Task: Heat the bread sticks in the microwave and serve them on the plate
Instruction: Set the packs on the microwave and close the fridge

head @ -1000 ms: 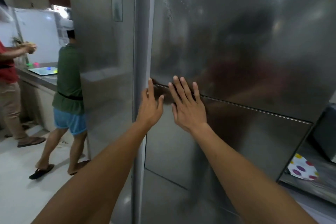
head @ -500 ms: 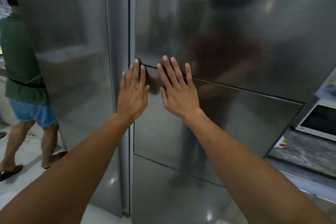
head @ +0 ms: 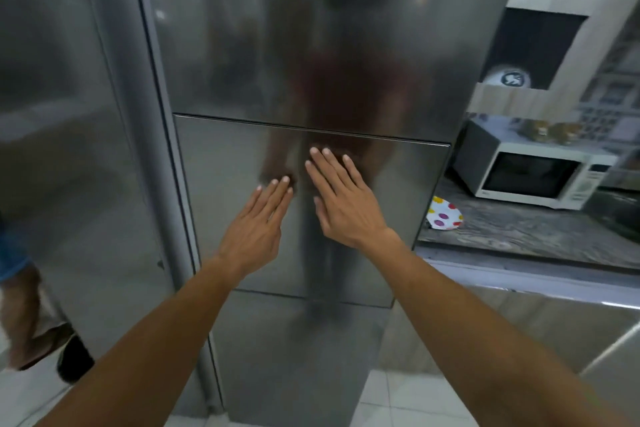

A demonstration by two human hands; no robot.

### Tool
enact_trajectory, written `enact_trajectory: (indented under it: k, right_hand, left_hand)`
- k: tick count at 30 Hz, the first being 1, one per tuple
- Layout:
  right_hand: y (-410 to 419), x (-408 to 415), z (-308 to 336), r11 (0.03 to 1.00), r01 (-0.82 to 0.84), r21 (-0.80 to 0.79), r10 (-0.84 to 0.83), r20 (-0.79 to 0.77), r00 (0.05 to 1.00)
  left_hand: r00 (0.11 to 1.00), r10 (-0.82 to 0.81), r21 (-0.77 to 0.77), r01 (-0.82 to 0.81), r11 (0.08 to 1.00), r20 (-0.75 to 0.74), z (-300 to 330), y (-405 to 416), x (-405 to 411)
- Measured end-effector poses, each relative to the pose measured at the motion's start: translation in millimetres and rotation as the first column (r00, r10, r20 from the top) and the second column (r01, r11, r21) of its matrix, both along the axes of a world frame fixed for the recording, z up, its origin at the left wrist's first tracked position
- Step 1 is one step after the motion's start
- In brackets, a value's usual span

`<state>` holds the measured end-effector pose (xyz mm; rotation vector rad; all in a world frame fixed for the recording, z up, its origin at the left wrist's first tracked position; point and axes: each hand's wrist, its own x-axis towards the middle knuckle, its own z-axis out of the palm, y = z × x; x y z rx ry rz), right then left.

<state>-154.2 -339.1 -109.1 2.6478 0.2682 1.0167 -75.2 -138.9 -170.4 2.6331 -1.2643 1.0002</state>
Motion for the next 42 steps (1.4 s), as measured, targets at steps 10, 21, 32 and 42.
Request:
enact_trajectory:
  k: [10, 21, 32, 42]
  right_hand:
    - [-140, -166, -29, 0.943, 0.319, 0.098, -0.312, -0.080, 0.947]
    - [-253, -262, -48, 0.773, 0.598, 0.212, -0.579, -0.152, 0.801]
    - [-394, -205, -35, 0.620, 0.702, 0.350, -0.705, -0.145, 0.694]
    - [-506, -134, -11, 0.486, 0.723, 0.491, -0.773, -0.143, 0.618]
  left_hand:
    - [0.946, -0.283, 0.087, 0.299, 0.950, -0.159, -11, -147, -103]
    - [0.834, -0.496, 0.109, 0.531, 0.840, -0.240, -18, -299, -173]
    - [0.804, -0.515, 0.002, 0.540, 0.841, -0.298, 4, -490, -100]
    - [0.783, -0.487, -0.041, 0.513, 0.857, -0.386, 26, -628, -37]
